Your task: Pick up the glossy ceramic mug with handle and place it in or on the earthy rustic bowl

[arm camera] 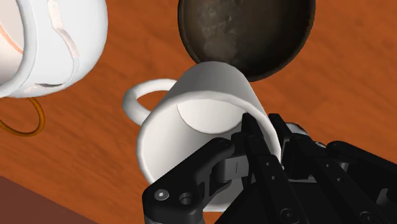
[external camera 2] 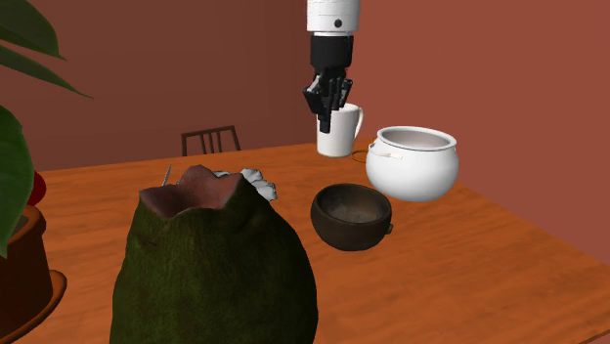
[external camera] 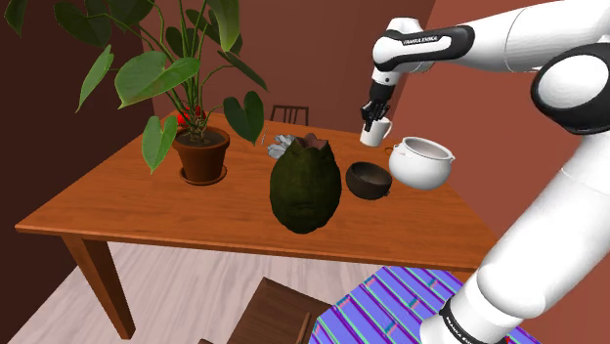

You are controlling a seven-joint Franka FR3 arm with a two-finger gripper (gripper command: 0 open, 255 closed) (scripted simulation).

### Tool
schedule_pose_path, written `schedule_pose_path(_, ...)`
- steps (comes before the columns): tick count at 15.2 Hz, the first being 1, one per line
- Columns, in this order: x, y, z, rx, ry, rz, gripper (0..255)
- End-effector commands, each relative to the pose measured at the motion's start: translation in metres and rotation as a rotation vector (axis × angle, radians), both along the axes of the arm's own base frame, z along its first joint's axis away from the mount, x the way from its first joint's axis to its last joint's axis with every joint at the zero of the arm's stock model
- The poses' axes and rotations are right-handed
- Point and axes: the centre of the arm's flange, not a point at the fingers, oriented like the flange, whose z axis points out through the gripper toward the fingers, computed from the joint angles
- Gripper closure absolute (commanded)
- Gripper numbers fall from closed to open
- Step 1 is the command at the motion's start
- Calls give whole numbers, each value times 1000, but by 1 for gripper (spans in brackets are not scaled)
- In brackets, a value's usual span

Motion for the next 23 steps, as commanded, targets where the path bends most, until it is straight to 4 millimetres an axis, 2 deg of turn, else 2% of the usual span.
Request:
schedule_pose_path(1,-26,11,4,0,0,0,255)
schedule_pose_path(5,-77,27,11,0,0,0,255)
schedule_pose_path(23,-77,27,-84,0,0,0,255)
